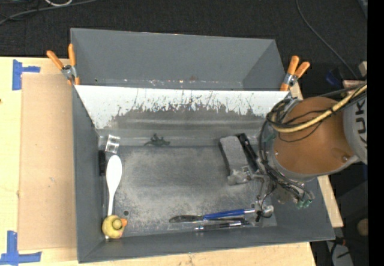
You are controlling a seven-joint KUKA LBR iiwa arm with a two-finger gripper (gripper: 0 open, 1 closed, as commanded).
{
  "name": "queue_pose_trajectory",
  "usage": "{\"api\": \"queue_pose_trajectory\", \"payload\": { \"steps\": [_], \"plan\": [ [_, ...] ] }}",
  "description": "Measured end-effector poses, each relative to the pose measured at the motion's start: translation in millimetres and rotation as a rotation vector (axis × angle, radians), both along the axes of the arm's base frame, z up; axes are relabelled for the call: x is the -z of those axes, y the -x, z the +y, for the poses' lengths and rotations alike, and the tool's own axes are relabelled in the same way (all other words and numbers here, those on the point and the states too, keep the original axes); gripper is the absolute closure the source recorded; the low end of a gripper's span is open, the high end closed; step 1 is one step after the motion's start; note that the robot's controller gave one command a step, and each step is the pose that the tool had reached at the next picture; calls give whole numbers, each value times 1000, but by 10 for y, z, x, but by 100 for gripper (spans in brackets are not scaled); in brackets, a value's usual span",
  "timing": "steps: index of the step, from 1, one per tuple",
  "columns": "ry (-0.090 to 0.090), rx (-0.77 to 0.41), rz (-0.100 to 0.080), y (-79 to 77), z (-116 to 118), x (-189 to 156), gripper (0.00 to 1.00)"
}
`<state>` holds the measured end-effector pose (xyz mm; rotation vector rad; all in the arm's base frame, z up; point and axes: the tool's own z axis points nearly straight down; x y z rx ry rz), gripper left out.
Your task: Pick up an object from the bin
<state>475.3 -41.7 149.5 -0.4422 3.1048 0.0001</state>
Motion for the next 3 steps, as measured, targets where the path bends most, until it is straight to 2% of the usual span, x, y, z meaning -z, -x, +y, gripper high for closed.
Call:
{"api": "queue_pose_trajectory", "payload": {
  "steps": [1, 2, 3],
  "plan": [
    [-2, -106, 11, -276, -558, 419, 0],
    [-5, -240, 1, -414, -751, 810, 0],
    [-2, -138, 9, -334, -801, 800, 100]
  ]
}}
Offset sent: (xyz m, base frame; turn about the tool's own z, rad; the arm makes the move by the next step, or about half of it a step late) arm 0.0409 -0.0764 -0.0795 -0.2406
